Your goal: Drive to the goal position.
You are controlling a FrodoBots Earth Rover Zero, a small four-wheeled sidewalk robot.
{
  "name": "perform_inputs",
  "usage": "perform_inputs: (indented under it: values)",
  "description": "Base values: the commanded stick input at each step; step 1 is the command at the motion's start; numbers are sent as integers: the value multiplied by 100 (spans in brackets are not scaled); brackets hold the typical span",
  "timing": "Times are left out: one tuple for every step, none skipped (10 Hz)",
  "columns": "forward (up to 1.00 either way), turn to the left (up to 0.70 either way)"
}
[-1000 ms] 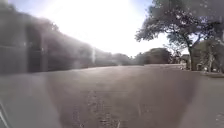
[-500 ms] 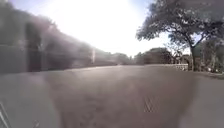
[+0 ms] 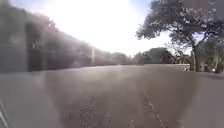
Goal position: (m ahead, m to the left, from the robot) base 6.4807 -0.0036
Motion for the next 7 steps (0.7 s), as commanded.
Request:
perform_inputs:
  values:
    - [100,0]
    - [100,0]
    - [100,0]
    - [100,0]
    - [100,0]
    - [100,0]
    - [100,0]
